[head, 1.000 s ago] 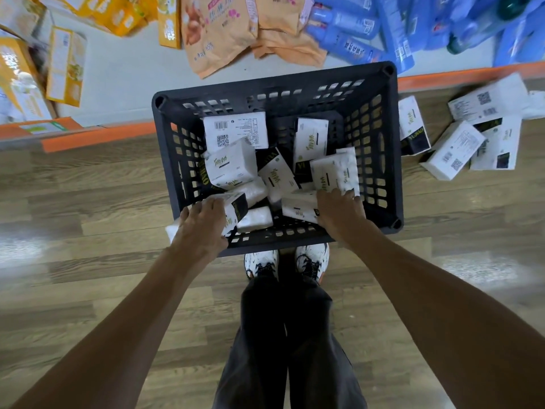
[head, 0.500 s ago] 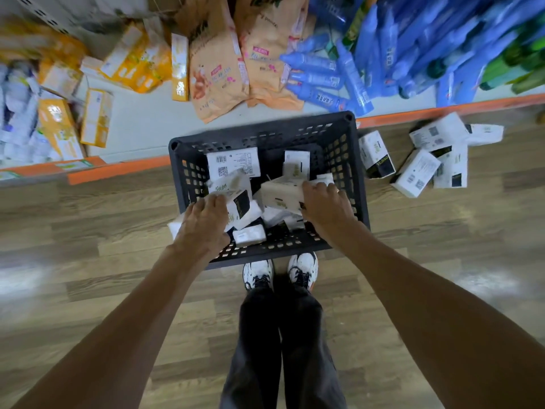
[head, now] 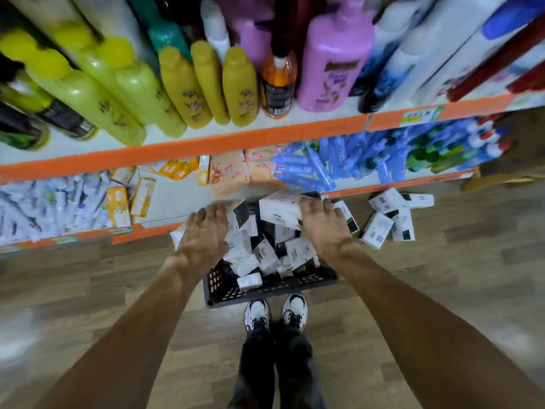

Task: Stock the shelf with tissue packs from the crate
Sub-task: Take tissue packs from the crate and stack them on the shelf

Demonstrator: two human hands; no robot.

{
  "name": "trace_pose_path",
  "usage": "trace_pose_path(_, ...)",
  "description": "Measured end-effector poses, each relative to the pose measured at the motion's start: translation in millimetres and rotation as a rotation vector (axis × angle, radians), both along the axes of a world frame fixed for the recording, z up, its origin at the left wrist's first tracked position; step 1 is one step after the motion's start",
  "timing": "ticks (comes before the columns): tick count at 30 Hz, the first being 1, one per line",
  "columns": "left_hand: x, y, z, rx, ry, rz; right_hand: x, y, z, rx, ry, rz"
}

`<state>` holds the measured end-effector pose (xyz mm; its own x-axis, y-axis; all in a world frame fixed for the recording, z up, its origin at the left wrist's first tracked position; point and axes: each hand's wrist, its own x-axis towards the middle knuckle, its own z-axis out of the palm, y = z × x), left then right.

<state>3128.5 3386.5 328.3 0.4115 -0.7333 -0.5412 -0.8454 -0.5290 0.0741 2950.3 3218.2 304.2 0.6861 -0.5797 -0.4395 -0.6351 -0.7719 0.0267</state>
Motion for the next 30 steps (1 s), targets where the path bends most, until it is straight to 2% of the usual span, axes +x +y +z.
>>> trace_pose_path(9,-20,-23,174,-0.062,-0.12,0.014,0,-8,185,-0.082,-0.087,-0.015)
trace_pose_path(13,-37,-19,237,-0.104,0.008,0.08,-6,-9,255,-0.141,-0.137,-0.021)
trace_pose_path(18,-39,-27,315,-0.147,-0.207,0.029,-19,-18,317,-0.311,-0.188,0.043)
trace_pose_path(22,-40,-32,365,-0.196,-0.262,0.02,-25,-25,368,-0.26,-0.222,0.073)
trace_pose_path(30,-39,-50,441,-0.251,-0.31,0.011,-25,-49,452,-0.408,-0.33,0.081)
